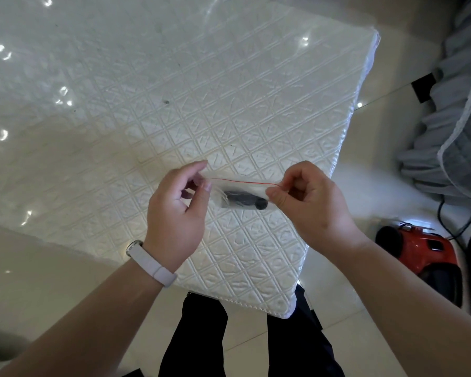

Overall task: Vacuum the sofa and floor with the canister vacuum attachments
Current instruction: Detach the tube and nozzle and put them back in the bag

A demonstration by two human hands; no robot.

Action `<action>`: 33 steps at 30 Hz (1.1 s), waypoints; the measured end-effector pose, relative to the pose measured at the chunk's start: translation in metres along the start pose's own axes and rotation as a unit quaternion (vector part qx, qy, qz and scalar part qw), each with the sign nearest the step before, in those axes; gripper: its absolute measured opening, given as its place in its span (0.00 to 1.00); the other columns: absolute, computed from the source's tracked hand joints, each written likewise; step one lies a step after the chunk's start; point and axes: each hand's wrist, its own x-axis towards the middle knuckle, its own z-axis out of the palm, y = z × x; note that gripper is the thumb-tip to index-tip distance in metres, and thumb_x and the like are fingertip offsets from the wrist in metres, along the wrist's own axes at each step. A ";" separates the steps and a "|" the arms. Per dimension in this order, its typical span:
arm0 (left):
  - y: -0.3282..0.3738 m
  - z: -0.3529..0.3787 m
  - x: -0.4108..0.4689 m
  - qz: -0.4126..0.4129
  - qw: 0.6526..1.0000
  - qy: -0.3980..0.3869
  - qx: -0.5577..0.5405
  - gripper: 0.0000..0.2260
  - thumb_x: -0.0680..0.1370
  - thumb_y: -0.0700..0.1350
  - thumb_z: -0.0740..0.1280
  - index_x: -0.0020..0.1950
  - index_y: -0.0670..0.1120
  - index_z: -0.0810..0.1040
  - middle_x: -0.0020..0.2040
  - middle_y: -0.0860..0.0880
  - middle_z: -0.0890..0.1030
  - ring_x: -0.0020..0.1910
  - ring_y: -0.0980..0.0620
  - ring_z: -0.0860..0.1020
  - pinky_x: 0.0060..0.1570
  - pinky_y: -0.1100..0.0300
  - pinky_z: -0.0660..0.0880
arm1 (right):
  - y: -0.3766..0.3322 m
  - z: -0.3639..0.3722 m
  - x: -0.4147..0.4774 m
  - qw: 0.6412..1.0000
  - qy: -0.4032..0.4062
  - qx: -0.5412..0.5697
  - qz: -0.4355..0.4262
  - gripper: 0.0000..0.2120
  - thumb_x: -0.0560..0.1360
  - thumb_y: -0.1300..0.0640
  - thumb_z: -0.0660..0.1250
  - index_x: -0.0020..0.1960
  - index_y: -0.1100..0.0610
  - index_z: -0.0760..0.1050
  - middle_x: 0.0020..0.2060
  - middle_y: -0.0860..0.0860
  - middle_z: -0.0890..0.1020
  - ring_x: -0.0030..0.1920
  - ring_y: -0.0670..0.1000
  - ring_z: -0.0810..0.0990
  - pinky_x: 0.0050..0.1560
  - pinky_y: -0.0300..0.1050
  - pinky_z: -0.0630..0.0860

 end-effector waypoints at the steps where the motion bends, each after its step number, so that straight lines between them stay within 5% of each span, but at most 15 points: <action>1: 0.000 0.002 0.002 -0.022 1.000 0.001 -0.018 0.13 0.79 0.40 0.69 0.62 0.50 0.78 0.48 0.58 0.80 0.47 0.63 0.78 0.50 0.72 0.72 | 0.002 0.000 0.002 1.000 -0.009 -0.005 -0.001 0.11 0.76 0.58 0.74 0.44 0.43 0.75 0.33 0.41 0.80 0.32 0.40 0.74 0.35 0.30 0.71; 4: -0.002 0.007 0.008 -0.070 0.997 0.004 -0.042 0.12 0.79 0.40 0.70 0.61 0.51 0.77 0.48 0.58 0.82 0.48 0.62 0.79 0.48 0.73 0.71 | 0.010 -0.003 0.005 1.000 -0.021 -0.016 0.015 0.10 0.77 0.59 0.72 0.50 0.44 0.80 0.35 0.38 0.81 0.35 0.36 0.77 0.39 0.25 0.72; 13: 0.003 0.027 0.040 -0.108 0.989 -0.026 -0.103 0.08 0.79 0.39 0.69 0.50 0.54 0.80 0.49 0.52 0.85 0.51 0.54 0.83 0.54 0.62 0.78 | 0.013 -0.006 0.035 0.998 0.027 -0.028 0.041 0.12 0.74 0.56 0.75 0.38 0.53 0.72 0.31 0.44 0.74 0.29 0.40 0.70 0.31 0.29 0.68; 19: -0.004 0.042 0.072 -0.155 0.983 -0.016 -0.092 0.08 0.80 0.40 0.69 0.45 0.51 0.80 0.43 0.54 0.85 0.46 0.58 0.84 0.47 0.69 0.77 | 0.015 -0.006 0.067 0.994 0.021 0.071 0.078 0.06 0.76 0.56 0.73 0.41 0.49 0.81 0.37 0.48 0.80 0.39 0.48 0.77 0.45 0.46 0.77; 24: -0.015 0.059 0.097 -0.172 0.981 -0.045 -0.071 0.08 0.81 0.40 0.67 0.44 0.51 0.78 0.43 0.53 0.85 0.43 0.59 0.83 0.46 0.71 0.76 | 0.026 -0.006 0.094 0.985 0.028 0.137 0.103 0.09 0.78 0.57 0.71 0.40 0.49 0.81 0.39 0.49 0.83 0.45 0.50 0.81 0.50 0.48 0.79; 29: -0.032 0.083 0.121 -0.195 0.977 -0.092 0.000 0.07 0.82 0.40 0.65 0.45 0.49 0.76 0.37 0.53 0.82 0.36 0.59 0.81 0.34 0.75 0.72 | 0.039 0.000 0.123 0.987 0.050 0.081 0.127 0.09 0.77 0.60 0.67 0.39 0.53 0.80 0.37 0.50 0.84 0.40 0.49 0.82 0.42 0.46 0.79; 33: -0.046 0.105 0.145 -0.195 0.971 -0.124 0.062 0.06 0.82 0.42 0.65 0.46 0.49 0.77 0.36 0.55 0.81 0.35 0.56 0.79 0.33 0.65 0.71 | 0.052 0.001 0.142 0.989 0.038 -0.006 0.141 0.07 0.78 0.56 0.65 0.45 0.55 0.81 0.38 0.52 0.83 0.35 0.49 0.78 0.35 0.45 0.76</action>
